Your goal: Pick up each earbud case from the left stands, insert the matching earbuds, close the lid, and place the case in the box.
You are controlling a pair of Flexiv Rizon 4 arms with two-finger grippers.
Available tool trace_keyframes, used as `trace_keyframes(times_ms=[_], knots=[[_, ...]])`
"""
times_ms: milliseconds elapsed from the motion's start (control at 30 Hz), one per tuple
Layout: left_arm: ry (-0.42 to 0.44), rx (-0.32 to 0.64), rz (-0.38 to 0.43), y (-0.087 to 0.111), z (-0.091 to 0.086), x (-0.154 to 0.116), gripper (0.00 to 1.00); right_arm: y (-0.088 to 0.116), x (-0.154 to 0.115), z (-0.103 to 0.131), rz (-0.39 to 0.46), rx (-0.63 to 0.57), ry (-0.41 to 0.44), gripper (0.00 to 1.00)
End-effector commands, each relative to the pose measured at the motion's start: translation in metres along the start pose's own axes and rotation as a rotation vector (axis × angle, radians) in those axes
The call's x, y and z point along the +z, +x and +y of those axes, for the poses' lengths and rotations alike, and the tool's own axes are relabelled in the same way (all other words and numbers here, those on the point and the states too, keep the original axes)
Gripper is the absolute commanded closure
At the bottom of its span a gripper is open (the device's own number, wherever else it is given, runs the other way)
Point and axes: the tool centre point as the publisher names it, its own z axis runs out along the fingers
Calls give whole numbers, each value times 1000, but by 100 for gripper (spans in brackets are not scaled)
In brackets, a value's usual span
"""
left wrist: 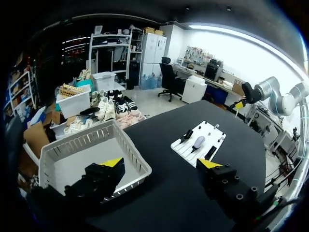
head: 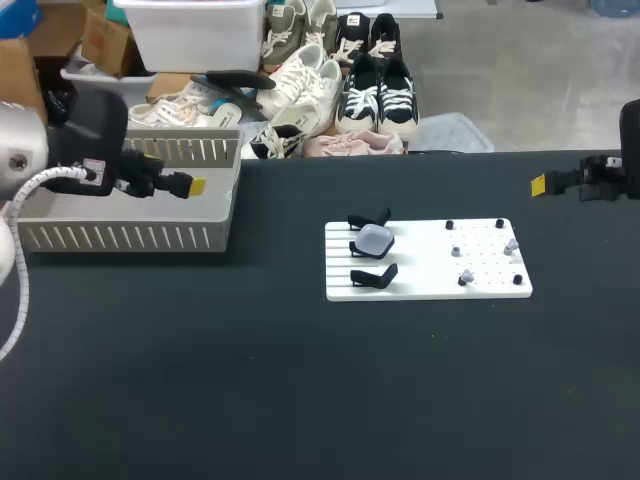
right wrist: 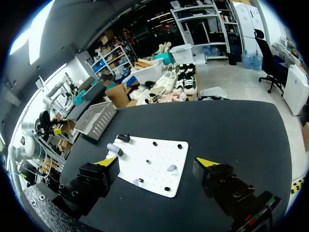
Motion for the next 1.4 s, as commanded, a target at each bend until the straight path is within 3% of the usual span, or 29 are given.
trace_keyframes(times_ms=[33, 300, 733, 800, 1400], knots=[[185, 99, -46, -8, 1, 11, 0, 0, 0, 0, 0, 0, 0, 0], [336, 267, -37, -27, -10, 31, 0, 0, 0, 0, 0, 0, 0, 0], [424, 424, -36, -35, -28, 73, 0, 0, 0, 0, 0, 0, 0, 0], [376, 499, -56, -31, -32, 81, 0, 0, 0, 0, 0, 0, 0, 0], [531, 499, 20, -9, -59, 137, 0, 0, 0, 0, 0, 0, 0, 0]])
